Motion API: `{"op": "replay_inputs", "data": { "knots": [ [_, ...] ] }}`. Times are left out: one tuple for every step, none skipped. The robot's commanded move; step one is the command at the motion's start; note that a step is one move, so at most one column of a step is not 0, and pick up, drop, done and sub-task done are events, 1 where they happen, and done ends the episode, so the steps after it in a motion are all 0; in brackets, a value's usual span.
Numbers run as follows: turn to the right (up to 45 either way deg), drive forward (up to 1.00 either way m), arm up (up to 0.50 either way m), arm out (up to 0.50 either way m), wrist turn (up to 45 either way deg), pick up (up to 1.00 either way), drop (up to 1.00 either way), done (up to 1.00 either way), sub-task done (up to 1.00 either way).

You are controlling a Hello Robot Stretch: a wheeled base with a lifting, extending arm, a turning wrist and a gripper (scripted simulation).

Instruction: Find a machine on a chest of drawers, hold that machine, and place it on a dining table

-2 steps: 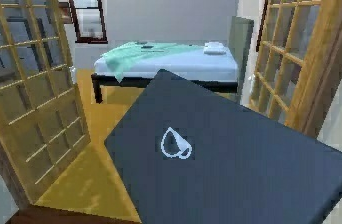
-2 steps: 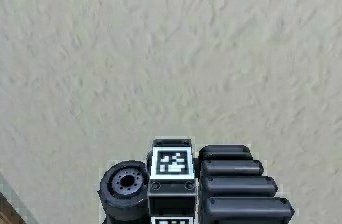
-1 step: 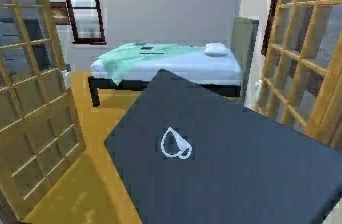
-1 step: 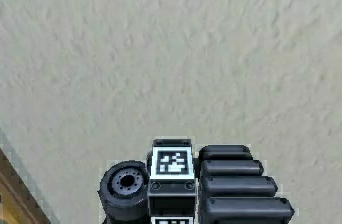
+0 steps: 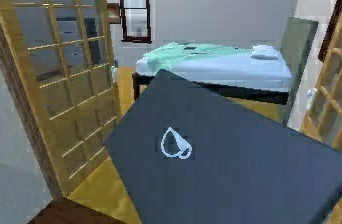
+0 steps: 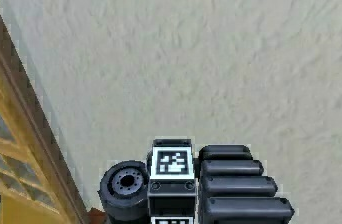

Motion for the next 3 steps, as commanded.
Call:
{"op": "replay_inputs", "data": {
  "knots": [
    [0.0,1.00,0.00,0.00,0.0,0.00,0.00,0.00,0.00],
    [-3.0,0.00,0.00,0.00,0.0,0.00,0.00,0.00,0.00],
    [0.0,1.00,0.00,0.00,0.0,0.00,0.00,0.00,0.00]
  ]
}}
